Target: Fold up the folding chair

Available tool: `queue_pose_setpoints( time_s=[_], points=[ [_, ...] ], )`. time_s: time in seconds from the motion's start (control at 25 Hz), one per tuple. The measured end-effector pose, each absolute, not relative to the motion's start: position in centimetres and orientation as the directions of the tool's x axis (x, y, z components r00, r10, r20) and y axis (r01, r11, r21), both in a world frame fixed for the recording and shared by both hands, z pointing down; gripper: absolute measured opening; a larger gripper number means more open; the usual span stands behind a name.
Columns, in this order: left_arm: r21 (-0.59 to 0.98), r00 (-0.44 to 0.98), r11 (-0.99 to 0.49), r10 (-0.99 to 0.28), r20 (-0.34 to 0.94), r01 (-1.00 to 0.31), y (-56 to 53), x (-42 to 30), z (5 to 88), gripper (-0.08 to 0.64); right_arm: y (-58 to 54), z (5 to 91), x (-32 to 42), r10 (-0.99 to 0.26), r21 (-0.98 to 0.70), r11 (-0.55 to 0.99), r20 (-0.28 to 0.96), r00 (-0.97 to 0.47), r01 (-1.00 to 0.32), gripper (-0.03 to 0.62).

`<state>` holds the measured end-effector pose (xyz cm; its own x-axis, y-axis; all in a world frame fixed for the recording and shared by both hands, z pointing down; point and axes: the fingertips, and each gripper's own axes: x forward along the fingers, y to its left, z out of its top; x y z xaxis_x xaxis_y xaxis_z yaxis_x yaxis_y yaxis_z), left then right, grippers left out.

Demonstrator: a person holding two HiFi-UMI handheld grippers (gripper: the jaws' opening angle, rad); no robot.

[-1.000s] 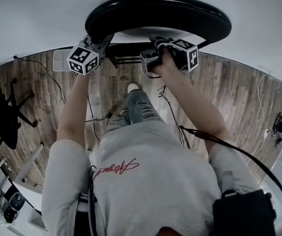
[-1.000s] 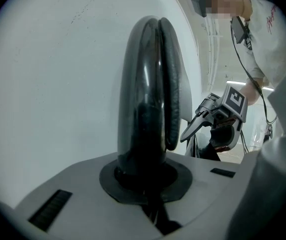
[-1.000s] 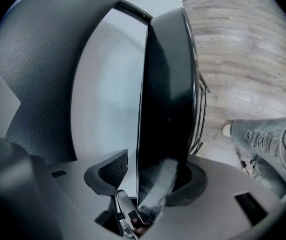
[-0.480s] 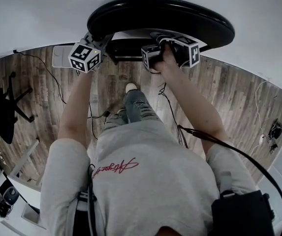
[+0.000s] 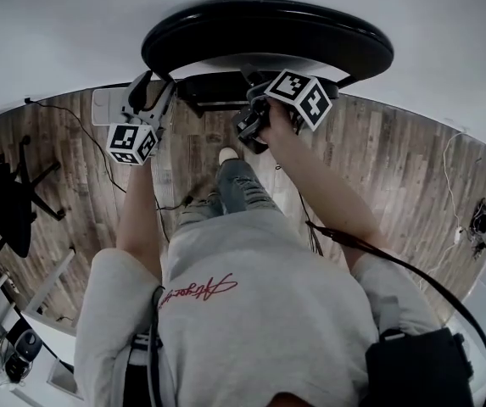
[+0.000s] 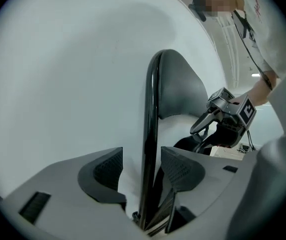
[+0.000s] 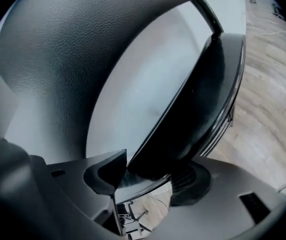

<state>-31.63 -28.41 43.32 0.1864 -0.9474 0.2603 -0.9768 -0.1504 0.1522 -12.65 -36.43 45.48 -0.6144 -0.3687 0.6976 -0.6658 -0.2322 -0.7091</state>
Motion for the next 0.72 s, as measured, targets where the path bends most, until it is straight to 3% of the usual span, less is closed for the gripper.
queue_pose_setpoints(
  time_s=[0.2,0.36,0.4,0.44,0.56,0.72],
  points=[
    [0.237,0.08,-0.03,-0.976,0.205,-0.971,-24.7,-29.8,41.9,0.238,-33.9,43.5,-12.2,-0.414,-0.665,0.022,0.674,-0.612,-0.747,0.232],
    [0.294,0.16,-0.112,-0.977,0.144,-0.949,-24.7,-24.2,39.3,0.221,-31.3,40.2,-11.4,-0.536,-0.522,0.359,0.564,-0.629,-0.774,0.22],
    [0.311,0.203,-0.156,-0.972,0.123,-0.937,-24.9,-22.6,38.4,0.199,-30.9,38.4,-11.5,-0.574,-0.478,0.442,0.5,-0.649,-0.759,0.156],
    [0.326,0.243,-0.2,-0.965,0.096,-0.924,-25.1,-21.1,37.4,0.165,-30.7,36.2,-11.8,-0.607,-0.424,0.519,0.429,-0.669,-0.743,0.029],
    [0.316,0.301,-0.279,-0.953,0.022,-0.907,-25.6,-18.4,33.6,0.102,-29.9,30.4,-12.6,-0.645,-0.261,0.673,0.249,-0.722,-0.692,0.029],
    [0.21,0.334,-0.334,-0.942,-0.039,-0.919,-25.2,-16.2,27.7,0.036,-28.0,25.2,-12.3,-0.633,-0.123,0.752,0.139,-0.761,-0.648,0.025]
  ],
)
